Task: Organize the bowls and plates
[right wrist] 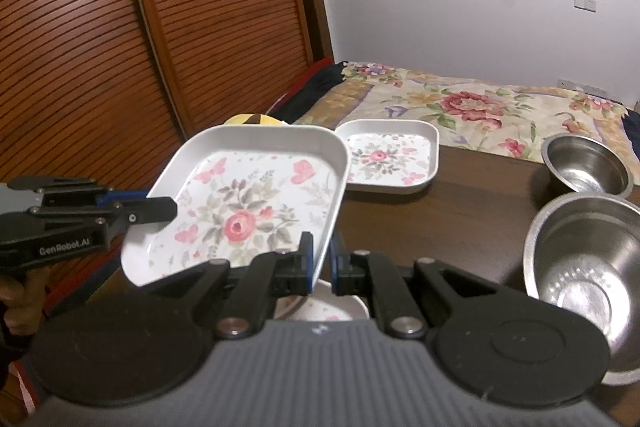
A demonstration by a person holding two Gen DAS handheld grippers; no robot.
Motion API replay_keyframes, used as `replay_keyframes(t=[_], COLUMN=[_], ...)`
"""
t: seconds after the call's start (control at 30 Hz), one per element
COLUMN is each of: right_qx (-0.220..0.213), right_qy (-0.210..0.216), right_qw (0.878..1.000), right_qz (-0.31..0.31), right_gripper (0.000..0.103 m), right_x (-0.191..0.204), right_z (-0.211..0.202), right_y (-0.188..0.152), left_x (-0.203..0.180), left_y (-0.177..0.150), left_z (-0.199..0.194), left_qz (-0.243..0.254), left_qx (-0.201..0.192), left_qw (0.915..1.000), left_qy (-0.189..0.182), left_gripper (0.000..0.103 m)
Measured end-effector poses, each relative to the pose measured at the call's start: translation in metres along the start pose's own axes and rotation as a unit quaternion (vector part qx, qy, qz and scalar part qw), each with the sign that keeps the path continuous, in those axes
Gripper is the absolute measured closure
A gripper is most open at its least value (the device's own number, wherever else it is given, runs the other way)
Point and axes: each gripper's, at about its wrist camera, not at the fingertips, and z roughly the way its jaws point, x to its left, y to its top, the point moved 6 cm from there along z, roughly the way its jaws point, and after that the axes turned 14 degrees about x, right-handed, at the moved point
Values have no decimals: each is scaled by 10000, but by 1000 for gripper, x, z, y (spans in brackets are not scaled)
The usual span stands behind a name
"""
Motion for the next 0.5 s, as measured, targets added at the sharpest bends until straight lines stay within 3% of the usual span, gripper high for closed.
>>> replay_keyframes(t=[0.5], right_qx=[-69], right_qy=[102], right_qw=[9994], right_qz=[308], right_gripper=[93], right_x=[-10], right_z=[-9], right_y=[-43], left_x=[-20], left_y=[-31], left_z=[8], left_qz=[103], left_qx=[278], left_qw=[9994], left_qy=[-188], left_gripper=[90])
